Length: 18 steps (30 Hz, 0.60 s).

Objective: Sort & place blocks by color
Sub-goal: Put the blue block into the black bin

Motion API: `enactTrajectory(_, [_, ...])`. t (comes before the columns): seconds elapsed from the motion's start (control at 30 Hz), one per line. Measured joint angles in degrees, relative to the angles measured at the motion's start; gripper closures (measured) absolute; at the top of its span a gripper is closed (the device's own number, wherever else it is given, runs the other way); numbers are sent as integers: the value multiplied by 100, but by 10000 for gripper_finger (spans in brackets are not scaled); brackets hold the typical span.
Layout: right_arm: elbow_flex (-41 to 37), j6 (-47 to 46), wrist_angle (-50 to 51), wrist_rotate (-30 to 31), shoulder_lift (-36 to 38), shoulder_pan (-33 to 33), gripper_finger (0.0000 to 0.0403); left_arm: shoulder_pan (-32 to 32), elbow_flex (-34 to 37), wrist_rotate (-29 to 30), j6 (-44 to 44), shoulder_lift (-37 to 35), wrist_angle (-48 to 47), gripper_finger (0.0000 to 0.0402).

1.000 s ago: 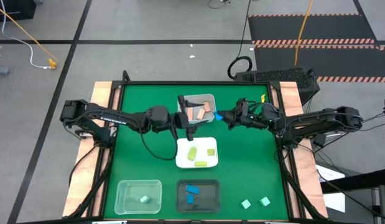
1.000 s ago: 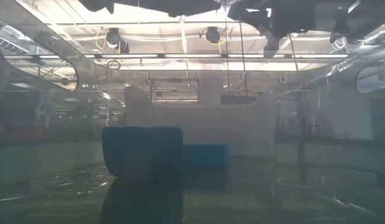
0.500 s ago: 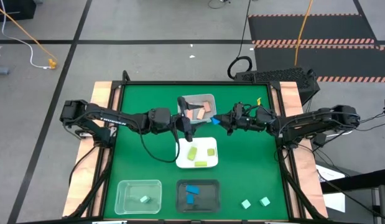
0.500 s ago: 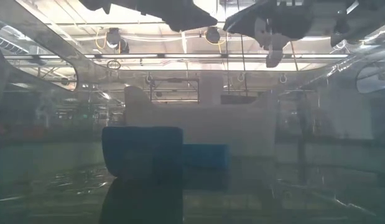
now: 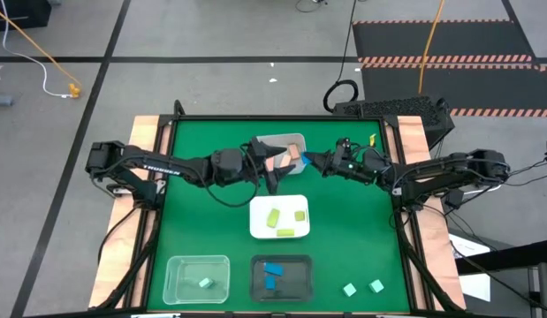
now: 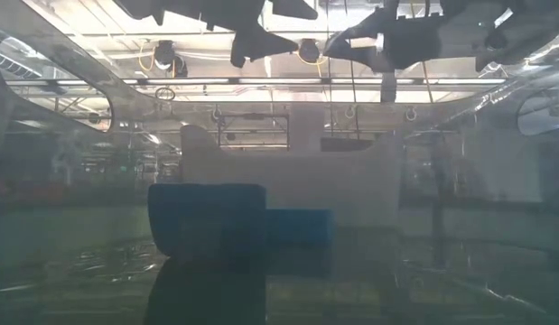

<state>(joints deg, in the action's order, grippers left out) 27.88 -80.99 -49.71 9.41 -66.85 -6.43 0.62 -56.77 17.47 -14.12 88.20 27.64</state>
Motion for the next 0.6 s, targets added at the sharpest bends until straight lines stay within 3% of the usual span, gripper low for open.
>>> enactTrajectory(0.23, [85, 175, 24, 97, -6, 15, 337, -29, 0, 0, 318, 0, 266, 78])
enactTrajectory(0.5, [127, -496, 50, -397, -4, -38, 337, -313, 0, 207, 4371, -2, 264, 78])
enactTrajectory(0.6, [127, -754, 81, -504, -4, -49, 337, -345, 0, 169, 4804, -2, 253, 78])
